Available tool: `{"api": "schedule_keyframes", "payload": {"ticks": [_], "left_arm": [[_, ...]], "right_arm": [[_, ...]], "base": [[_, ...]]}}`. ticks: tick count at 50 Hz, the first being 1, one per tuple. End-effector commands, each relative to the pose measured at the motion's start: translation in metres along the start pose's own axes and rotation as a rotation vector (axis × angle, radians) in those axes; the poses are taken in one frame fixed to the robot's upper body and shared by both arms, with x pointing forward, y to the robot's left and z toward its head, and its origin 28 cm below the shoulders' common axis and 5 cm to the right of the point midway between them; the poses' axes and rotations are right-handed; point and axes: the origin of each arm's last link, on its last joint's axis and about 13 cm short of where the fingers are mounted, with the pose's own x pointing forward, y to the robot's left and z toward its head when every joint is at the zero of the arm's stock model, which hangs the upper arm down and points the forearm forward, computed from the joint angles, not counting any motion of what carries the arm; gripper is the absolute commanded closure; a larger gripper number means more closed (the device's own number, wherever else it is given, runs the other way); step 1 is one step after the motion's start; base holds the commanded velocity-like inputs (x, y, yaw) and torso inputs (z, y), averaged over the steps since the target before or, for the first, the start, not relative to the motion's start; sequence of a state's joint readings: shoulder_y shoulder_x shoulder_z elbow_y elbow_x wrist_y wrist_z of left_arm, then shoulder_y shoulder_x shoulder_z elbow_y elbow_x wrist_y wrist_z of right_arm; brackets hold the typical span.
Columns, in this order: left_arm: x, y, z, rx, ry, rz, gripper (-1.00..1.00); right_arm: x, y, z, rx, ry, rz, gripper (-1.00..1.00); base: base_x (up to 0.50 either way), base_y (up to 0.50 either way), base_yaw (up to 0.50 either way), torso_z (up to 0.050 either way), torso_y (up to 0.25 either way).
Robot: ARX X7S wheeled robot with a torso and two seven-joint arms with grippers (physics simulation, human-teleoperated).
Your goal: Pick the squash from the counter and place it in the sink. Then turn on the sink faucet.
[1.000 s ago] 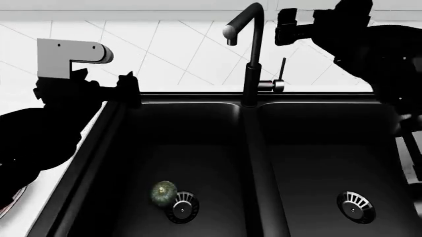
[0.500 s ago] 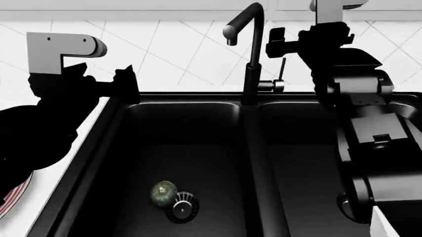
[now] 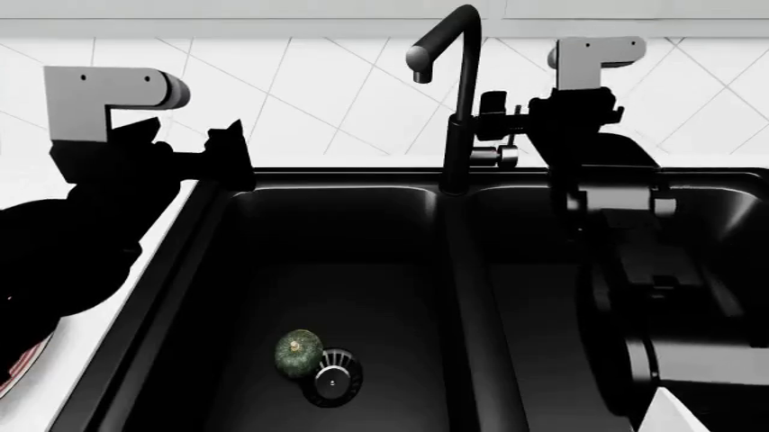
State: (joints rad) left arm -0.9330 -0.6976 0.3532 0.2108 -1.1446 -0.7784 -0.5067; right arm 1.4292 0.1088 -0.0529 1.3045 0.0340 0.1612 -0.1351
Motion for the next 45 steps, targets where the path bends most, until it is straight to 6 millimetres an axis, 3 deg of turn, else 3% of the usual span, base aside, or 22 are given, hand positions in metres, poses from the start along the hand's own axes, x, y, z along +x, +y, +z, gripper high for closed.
{"api": "schedule_keyframes", "payload": {"ticks": [1, 2, 3, 13, 30, 45], "left_arm": [[-0.002, -0.001, -0.002, 0.001, -0.029, -0.023, -1.0], [-0.002, -0.001, -0.002, 0.003, -0.029, -0.024, -1.0], [-0.003, -0.001, -0.004, 0.005, -0.04, -0.048, -1.0], [-0.002, 0.0, -0.006, -0.007, -0.038, -0.043, -1.0], [-0.001, -0.001, -0.006, 0.005, -0.045, -0.039, -1.0], [-0.001, -0.001, -0.009, 0.01, -0.033, -0.043, -1.0]], "right_arm": [[-0.001, 0.0, -0.017, 0.014, 0.021, -0.015, -1.0], [-0.002, 0.0, -0.018, 0.015, 0.021, -0.014, -1.0], [-0.004, -0.003, -0.032, 0.022, 0.045, -0.032, -1.0], [-0.004, -0.001, -0.032, 0.022, 0.046, -0.025, -1.0], [-0.001, -0.003, -0.014, 0.029, -0.031, -0.024, -1.0], [0.001, -0.003, 0.009, 0.012, -0.076, -0.019, -1.0]], "base": [[0.0, 0.0, 0.0, 0.0, 0.0], [0.0, 0.0, 0.0, 0.0, 0.0], [0.0, 0.0, 0.0, 0.0, 0.0], [0.0, 0.0, 0.0, 0.0, 0.0], [0.0, 0.0, 0.0, 0.0, 0.0], [0.0, 0.0, 0.0, 0.0, -0.236]]}}
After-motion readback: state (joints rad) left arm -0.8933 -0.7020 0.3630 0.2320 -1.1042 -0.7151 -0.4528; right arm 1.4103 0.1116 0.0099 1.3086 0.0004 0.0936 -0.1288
